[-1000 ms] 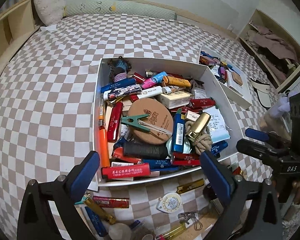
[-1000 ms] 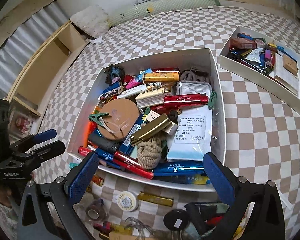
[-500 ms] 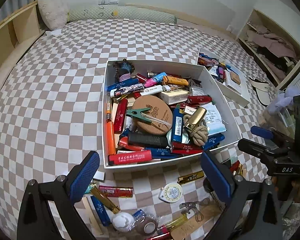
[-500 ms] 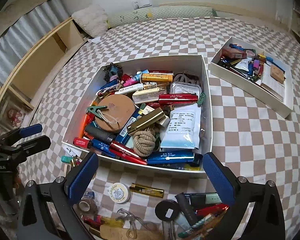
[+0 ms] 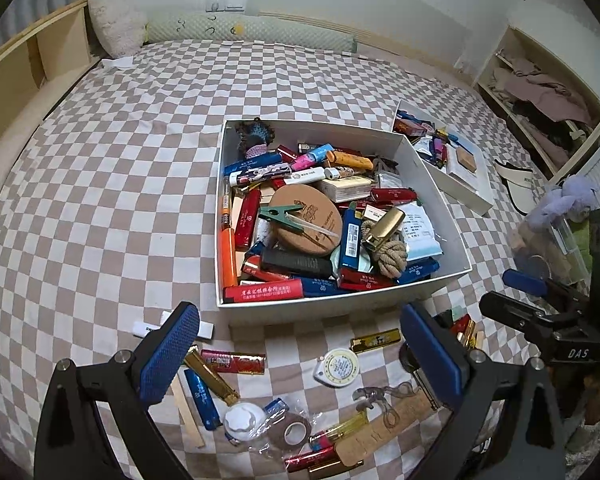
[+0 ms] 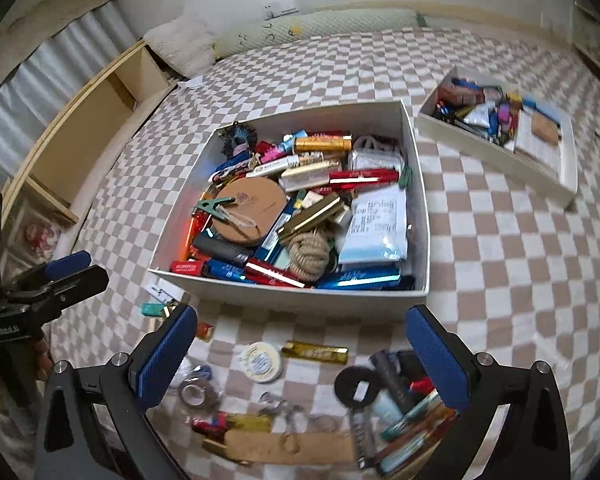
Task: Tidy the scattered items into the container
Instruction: 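Raise both open tools away from the white box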
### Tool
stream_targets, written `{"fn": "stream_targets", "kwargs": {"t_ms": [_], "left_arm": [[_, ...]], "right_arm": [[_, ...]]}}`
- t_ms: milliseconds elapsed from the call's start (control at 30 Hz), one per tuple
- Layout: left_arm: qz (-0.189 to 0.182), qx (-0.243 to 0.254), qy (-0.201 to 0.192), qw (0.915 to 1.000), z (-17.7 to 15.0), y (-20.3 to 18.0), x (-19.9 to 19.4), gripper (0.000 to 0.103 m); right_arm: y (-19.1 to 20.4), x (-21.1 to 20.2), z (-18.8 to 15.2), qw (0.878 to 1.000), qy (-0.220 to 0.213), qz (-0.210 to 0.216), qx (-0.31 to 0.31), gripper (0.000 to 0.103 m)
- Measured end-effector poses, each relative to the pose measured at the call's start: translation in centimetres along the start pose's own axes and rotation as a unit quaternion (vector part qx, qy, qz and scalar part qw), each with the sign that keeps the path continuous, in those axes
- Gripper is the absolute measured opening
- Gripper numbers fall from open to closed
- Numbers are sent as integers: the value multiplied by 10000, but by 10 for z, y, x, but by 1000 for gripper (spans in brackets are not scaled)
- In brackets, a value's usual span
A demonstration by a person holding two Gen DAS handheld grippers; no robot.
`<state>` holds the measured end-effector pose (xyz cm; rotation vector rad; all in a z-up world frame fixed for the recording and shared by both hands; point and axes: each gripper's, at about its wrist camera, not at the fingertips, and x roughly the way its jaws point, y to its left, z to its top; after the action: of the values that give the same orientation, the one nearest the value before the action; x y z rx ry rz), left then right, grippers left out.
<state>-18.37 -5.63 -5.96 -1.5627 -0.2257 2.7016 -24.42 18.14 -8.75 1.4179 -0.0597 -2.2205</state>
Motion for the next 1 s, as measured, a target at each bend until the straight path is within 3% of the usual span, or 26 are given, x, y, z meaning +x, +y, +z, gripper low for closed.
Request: {"fn": "stream_targets", "kwargs": {"t_ms": [233,600,1000], "left_arm": [[16,80,11,10000,-12,-2,-9,101],[-149,201,-82,9997,-33,-11,-30,101],[-68,443,-155,9989,-65,-28,-52,101]], "right_arm": [[3,-12,-14,9993,-14,-297,-215,103],[10,-38,-42,9985,-255,-351,-347,103],[10,-54,-72,9981,-357,-385,-337,103]]}}
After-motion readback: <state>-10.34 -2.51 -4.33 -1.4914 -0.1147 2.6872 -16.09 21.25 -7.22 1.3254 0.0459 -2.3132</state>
